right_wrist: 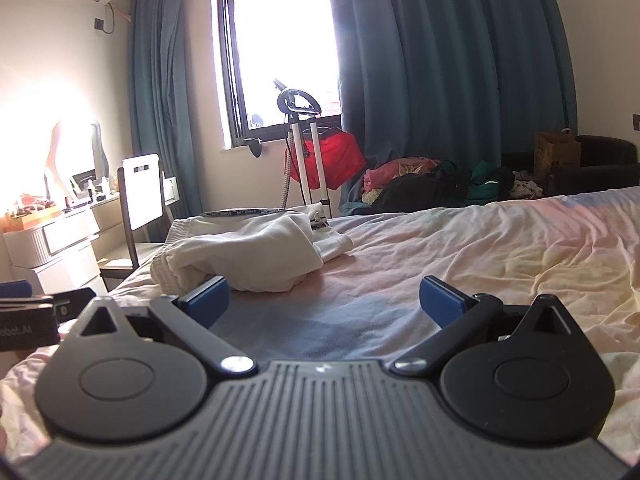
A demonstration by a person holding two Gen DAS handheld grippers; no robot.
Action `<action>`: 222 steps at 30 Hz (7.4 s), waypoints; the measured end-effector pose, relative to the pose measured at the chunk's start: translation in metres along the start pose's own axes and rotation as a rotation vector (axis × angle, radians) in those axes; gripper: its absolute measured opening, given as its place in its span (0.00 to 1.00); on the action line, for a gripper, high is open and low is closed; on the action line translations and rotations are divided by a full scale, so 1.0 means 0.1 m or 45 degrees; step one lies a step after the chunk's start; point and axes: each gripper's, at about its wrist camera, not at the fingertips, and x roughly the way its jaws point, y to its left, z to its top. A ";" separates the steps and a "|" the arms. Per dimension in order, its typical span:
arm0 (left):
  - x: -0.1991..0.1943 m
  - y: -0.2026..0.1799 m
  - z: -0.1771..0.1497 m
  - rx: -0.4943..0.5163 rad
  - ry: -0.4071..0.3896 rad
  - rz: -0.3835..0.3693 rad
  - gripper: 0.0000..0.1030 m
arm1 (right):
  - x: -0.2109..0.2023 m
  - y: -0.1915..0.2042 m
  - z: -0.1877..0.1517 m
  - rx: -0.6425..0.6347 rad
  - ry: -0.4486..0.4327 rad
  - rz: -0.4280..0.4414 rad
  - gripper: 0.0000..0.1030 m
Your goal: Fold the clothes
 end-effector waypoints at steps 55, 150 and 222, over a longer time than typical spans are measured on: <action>3.05 -0.48 1.59 0.354 0.088 0.177 0.33 | 0.88 -0.84 -0.07 0.374 0.149 -0.185 1.00; 1.30 0.73 -0.41 -0.573 0.559 -0.076 0.85 | 0.38 -1.26 -0.27 1.084 0.312 0.277 0.84; 1.50 0.54 -0.49 -0.442 0.513 0.004 0.59 | 0.95 -0.89 -0.64 0.735 0.517 0.215 0.35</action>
